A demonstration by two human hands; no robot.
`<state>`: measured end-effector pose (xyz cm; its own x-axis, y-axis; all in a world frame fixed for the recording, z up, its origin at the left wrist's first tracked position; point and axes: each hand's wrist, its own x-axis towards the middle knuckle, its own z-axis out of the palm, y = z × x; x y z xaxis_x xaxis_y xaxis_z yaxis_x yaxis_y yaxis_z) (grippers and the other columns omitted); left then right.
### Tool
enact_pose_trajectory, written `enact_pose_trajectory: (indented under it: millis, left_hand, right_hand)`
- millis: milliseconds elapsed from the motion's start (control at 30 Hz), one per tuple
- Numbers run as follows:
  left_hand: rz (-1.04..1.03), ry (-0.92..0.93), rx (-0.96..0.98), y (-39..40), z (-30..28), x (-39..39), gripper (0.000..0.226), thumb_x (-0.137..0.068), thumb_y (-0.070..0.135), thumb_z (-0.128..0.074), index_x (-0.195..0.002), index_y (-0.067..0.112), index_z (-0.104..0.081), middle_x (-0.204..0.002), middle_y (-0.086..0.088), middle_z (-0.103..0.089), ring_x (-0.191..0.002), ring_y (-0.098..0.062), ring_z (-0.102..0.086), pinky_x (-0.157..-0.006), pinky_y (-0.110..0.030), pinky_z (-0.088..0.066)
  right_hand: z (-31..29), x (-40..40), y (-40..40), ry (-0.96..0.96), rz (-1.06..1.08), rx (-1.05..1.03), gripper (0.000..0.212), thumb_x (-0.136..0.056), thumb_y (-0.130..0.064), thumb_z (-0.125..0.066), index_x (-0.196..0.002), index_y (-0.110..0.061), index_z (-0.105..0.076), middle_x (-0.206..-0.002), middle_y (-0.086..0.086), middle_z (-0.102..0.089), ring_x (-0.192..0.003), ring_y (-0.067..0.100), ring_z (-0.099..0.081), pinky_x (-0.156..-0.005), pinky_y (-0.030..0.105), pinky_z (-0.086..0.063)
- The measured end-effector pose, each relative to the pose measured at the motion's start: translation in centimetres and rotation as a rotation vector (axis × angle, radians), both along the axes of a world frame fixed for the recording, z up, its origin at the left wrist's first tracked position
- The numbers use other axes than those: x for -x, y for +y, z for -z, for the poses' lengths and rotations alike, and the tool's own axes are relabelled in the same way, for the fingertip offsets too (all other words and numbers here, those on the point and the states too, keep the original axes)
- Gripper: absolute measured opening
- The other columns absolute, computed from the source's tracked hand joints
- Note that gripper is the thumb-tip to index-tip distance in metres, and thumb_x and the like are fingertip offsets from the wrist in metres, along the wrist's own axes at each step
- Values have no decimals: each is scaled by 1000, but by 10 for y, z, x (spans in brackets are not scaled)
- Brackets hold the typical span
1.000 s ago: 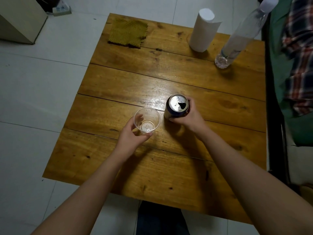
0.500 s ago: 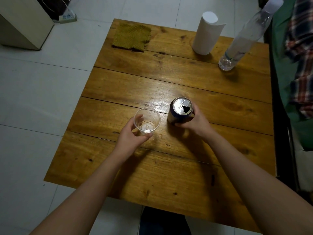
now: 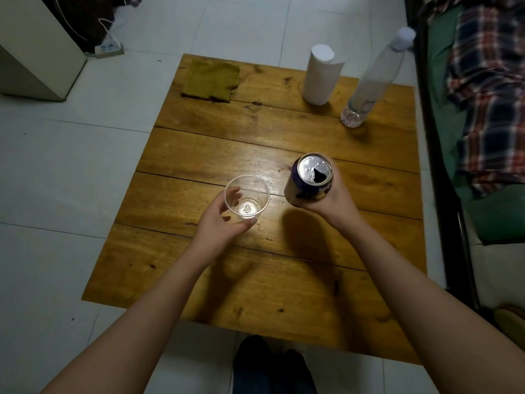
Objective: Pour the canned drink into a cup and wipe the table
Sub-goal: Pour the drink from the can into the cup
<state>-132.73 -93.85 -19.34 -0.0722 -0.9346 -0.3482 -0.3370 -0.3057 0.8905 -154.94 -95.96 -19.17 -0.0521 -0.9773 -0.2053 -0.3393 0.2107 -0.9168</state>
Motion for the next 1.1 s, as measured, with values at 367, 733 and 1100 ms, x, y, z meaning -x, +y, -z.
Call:
enact_pose_trajectory:
  millis: [367,733,1100]
  left_hand:
    - [140,44,74,29,-116,35,61,-69,14,-78,-117,37,-48,-114,19,-57,-113,0,-51,-102,-38,-43]
    - [210,47,185,55,-187,61,62,-68,18,-80,-118,36,-48,-112,20,-57,-108,2,-53,-97,-36,-47]
    - [227,37,213,68,-202,61,61,-67,20,-81,-119,31,-50,-113,16,-58,-108,-2,-55,-97,-40,-48]
  right_hand:
    - [-141,27,50,-47,148,93,84,-62,-10,-82,-127,-24,-31,-115,-16,-46,-105,-2,-45,-73,6,-40]
    - [-213,38,103,-139,206,180,82,-67,-8,-78,-130,-25,-28,-119,-9,-47,-105,1,-49,-75,7,-43]
    - [-226,43,116,-126,199,213,83,-68,-13,-77,-134,-17,-27,-131,3,-46,-120,17,-47,-92,26,-46]
